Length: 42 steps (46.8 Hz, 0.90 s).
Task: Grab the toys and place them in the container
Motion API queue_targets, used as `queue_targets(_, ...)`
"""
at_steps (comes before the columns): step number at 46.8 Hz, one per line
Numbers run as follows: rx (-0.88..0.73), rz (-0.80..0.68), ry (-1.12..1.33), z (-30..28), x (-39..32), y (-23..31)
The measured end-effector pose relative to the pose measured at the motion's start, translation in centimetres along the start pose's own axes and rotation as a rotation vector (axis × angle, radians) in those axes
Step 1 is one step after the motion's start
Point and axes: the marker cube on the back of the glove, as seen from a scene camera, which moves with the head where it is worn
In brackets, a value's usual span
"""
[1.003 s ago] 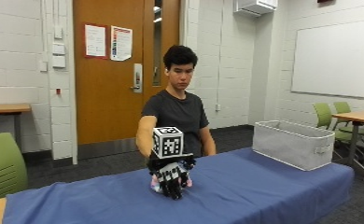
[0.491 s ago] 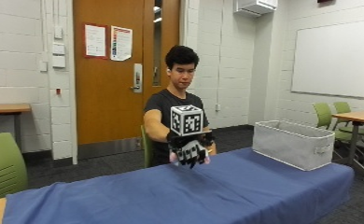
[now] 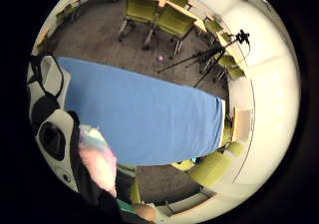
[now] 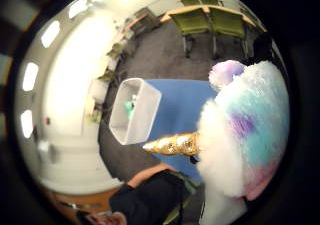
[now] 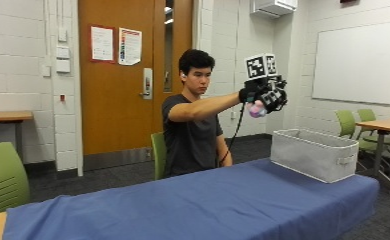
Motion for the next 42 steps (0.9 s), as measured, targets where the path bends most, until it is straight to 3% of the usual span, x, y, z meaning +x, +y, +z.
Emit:
queue_targets(5,0.026,-0.204,-0.002,-1.7,-7.9,-2.2)
queue_targets(10,0.022,-0.152,-0.007,-2.1,-15.6,-5.0)
queue_targets(13,0.006,-0.216,-0.073,-2.0,-20.7,-5.7)
queue_targets(20,-0.010,-0.331,0.048,0.6,-29.0,-7.3)
queue_targets(24,-0.038,-0.468,0.003,2.4,-27.7,-8.9)
queue_targets(31,-0.081,-0.477,-0.141,4.6,-31.9,-9.0)
queue_targets(34,-0.095,-0.553,-0.211,5.1,-33.6,-8.4)
queue_targets(42,-0.138,-0.415,-0.048,7.6,-32.3,-9.1)
